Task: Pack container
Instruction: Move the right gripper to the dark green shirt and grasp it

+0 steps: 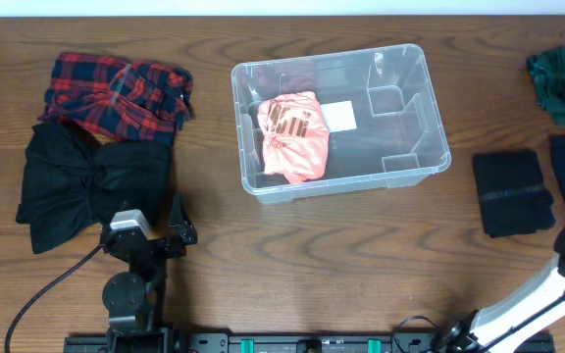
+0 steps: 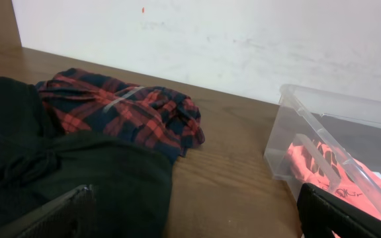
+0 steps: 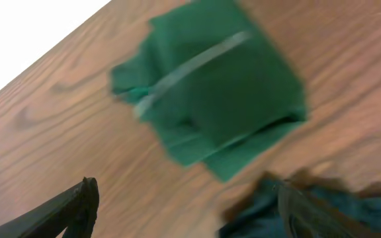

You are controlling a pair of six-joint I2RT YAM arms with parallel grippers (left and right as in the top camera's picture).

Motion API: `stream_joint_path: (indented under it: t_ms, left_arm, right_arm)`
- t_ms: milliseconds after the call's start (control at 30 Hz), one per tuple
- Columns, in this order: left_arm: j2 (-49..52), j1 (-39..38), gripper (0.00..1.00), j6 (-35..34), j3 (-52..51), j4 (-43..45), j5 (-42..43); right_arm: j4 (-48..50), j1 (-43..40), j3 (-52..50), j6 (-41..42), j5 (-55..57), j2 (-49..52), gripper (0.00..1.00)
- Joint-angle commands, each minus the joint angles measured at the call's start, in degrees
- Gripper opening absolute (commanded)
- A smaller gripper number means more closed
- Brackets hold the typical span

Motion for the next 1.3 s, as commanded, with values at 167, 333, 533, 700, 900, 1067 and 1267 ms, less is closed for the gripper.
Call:
stream_joint_path:
  t_ms: [167,333,533,700,900,1067,1267]
  left_arm:
    - [-0.3,0.1,0.98,1.0,-0.9,-2.1,-0.2]
    - [-0.3,0.1,0.98,1.0,-0.9,-2.1,-0.2]
    - [-0.3,0.1,0.98,1.0,-0.9,-2.1,-0.2]
    - [-0.3,0.1,0.98,1.0,-0.9,-2.1,-0.2]
    - [-0.3,0.1,0.98,1.0,-0.9,-2.1,-0.2]
    - [-0.3,0.1,0.98,1.0,-0.9,-2.1,-0.2]
    - [-0.3,0.1,0.98,1.0,-0.9,-2.1,-0.2]
  right_arm:
    - [8.2,-5.6,0.0,2.1,-0.7,8.0,0.85]
    - [13.9,-6.7,0.0,2.0,-1.9,12.4,0.86]
    - [21.6,-6.5,0.0,2.7,-5.1,16.3,0.87]
    - [28.3,-5.8,0.0,6.6,-8.8,17.9,0.87]
    - [31.7,-3.5,0.0,7.2,-8.4,18.8,0.87]
    - [31.6,-1.7,0.0,7.7,-6.8,20.5,0.84]
    - [30.6,-1.3,0.0,10.2,-6.0,21.7,0.8]
